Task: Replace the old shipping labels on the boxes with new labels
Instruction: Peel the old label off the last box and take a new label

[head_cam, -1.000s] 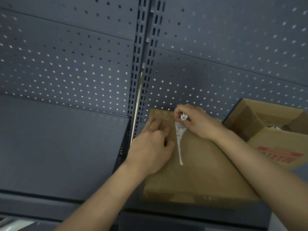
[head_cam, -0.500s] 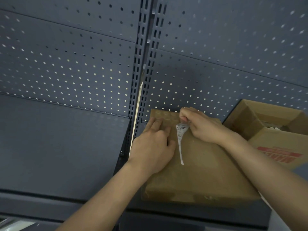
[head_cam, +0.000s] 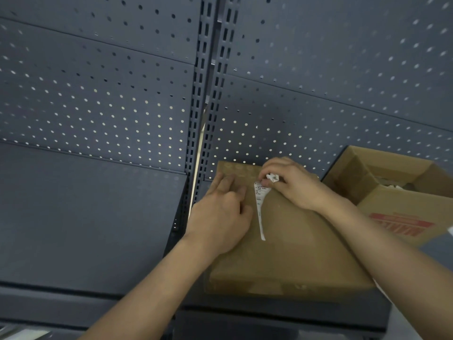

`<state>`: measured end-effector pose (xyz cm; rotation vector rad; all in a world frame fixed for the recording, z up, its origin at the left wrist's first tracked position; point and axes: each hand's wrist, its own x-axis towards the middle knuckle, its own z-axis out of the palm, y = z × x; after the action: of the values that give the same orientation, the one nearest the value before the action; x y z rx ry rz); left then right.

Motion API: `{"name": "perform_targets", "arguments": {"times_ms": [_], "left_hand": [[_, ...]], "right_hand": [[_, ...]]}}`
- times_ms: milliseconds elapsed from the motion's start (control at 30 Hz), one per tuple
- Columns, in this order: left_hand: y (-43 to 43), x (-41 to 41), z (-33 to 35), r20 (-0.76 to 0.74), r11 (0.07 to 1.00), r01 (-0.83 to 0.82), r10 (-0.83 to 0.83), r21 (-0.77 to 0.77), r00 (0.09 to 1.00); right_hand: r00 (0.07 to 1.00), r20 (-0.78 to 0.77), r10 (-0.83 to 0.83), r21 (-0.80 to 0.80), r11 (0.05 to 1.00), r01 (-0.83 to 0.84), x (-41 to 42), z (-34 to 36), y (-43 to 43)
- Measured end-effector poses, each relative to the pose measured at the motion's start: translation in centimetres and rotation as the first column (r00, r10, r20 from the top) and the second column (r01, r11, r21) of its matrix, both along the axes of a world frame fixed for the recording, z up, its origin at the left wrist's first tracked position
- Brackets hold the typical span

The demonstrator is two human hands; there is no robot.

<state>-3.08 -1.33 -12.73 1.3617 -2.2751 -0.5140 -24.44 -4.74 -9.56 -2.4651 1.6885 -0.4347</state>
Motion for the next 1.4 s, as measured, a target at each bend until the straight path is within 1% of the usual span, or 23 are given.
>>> {"name": "perform_targets", "arguments": {"times_ms": [133,300,367,467,633,800,900,1033,1167,1267,1333,1400], "left_hand": [[0.1,0.0,0.1,-0.009,1.0,-0.009,0.009,0.008,1.0],[0.2,-0.2,0.2,-0.006,0.999,-0.034,0.034,0.01,0.999],[0.3,-0.3,0.3,-0.006,0.999,-0.042,0.042,0.012,0.999],[0.3,-0.4,0.3,-0.016,0.999,-0.05,0.05,0.018,0.999],[0.4,-0.4,0.4,-0.019,0.998,-0.054,0.054,0.012,0.998],[0.3,-0.3,0.4,-0.024,0.999,-0.049,0.05,0.016,0.998],[0.3,-0.4,0.4,-0.027,0.998,-0.052,0.052,0.019,0.998],[0.2,-0.3,0.2,-0.041,0.999,-0.038,0.038,0.009,0.998],[0.1,-0.3,0.1,-0.062,0.999,-0.035,0.035,0.005,0.997],[0.1,-0.2,-0.1,-0.071,0.999,-0.034,0.034,0.004,0.997],[0.0,-0.2,-0.1,-0.072,0.999,-0.037,0.037,0.003,0.997],[0.0,-0.2,0.0,-0.07,0.999,-0.039,0.039,0.006,0.997]], "right_hand": [[0.997,-0.058,-0.047,-0.094,0.995,0.042,0.9,-0.2,0.6],[0.987,-0.147,-0.072,-0.076,0.995,0.062,1.7,0.0,0.8],[0.987,-0.151,-0.061,-0.091,0.995,0.048,1.8,0.2,1.1],[0.976,-0.198,-0.085,-0.089,0.994,0.069,1.9,0.7,1.8],[0.975,-0.199,-0.101,-0.121,0.99,0.078,1.9,0.7,2.3],[0.971,-0.204,-0.124,-0.188,0.978,0.086,1.9,0.7,3.0],[0.979,-0.175,-0.108,-0.171,0.982,0.077,1.5,0.1,2.6],[0.995,-0.063,-0.075,-0.156,0.986,0.064,1.1,0.0,2.6],[0.995,-0.067,-0.073,-0.195,0.979,0.059,0.6,-0.3,3.0],[0.999,0.007,-0.034,-0.19,0.981,0.035,0.7,-0.3,3.3],[0.999,0.018,-0.045,-0.213,0.976,0.048,0.8,-0.1,3.6],[0.997,0.061,-0.057,-0.213,0.975,0.068,0.8,0.3,3.8]]}}
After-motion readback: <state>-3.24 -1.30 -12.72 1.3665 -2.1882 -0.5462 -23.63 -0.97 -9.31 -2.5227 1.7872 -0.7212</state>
